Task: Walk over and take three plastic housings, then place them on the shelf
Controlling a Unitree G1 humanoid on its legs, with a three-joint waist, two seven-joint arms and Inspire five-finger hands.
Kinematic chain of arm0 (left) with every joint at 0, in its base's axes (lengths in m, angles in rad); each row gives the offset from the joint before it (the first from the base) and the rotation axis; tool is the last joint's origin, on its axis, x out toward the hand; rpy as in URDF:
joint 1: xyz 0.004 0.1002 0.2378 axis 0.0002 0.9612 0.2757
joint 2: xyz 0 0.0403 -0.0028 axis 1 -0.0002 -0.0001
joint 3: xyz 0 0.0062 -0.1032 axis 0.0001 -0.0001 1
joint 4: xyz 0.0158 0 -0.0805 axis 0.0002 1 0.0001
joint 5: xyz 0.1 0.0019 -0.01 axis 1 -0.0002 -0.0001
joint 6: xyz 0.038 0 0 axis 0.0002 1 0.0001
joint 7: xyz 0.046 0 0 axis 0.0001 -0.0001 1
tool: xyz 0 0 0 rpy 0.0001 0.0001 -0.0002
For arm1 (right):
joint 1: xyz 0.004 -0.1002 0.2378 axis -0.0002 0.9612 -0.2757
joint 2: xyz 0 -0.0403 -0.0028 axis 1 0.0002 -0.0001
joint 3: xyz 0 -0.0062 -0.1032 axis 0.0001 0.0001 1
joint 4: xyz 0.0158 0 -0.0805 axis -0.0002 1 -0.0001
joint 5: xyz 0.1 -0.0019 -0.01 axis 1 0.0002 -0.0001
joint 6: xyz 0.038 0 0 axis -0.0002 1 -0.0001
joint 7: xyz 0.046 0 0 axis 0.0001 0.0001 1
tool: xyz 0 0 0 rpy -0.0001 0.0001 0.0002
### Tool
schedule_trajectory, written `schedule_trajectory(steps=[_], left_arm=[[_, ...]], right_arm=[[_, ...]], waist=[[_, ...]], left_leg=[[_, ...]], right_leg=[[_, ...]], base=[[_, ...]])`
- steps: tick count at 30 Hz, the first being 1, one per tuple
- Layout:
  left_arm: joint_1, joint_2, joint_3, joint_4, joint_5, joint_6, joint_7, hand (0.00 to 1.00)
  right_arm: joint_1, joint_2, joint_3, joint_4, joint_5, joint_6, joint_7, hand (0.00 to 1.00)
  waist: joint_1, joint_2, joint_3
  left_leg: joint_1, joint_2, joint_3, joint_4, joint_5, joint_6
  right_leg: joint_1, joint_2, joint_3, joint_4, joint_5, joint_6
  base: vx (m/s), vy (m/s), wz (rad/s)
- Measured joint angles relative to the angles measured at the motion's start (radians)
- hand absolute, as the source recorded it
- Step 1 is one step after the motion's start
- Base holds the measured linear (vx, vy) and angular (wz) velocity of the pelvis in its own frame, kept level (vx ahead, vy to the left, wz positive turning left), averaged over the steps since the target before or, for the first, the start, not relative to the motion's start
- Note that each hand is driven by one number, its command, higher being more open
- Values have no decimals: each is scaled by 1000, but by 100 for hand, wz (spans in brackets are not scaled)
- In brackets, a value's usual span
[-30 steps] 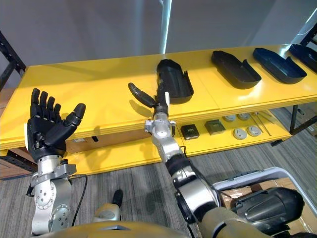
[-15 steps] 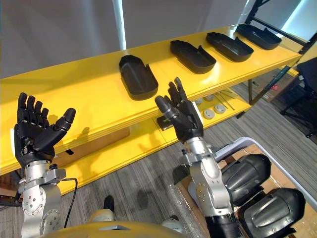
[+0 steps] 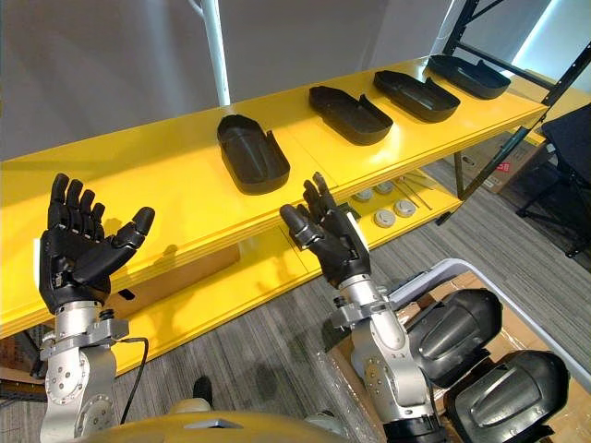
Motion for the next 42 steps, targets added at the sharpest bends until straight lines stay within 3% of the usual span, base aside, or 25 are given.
schedule_trajectory(steps=[20,28,35,42], left_arm=[[2,4,-37,0,0,6,10,100],[2,4,-48,0,0,6,8,100],[2,4,-74,0,0,7,6,100],[2,4,-81,0,0,11,5,100]], right_arm=[[-109,-1,44,189,-91,0,-130,100],[-188,6,67,273,-108,0,-163,100],[-246,27,97,295,-109,0,-166,100],[-306,33,112,344,-107,1,-226,100]], waist=[[8,7,-32],[31,10,-32],[32,12,-31],[51,14,-30]], left_leg=[[-6,-1,-31,0,9,5],[-18,-5,-55,0,16,5],[-19,-7,-71,0,21,7],[-19,-8,-78,0,22,7]], right_leg=[[13,0,-27,8,-10,-5],[17,0,-46,10,-11,-6],[26,0,-65,10,-11,-5],[28,0,-73,8,-12,-5]], base=[[-17,-5,3],[-10,-8,8],[-18,-7,6],[-8,-2,2]])
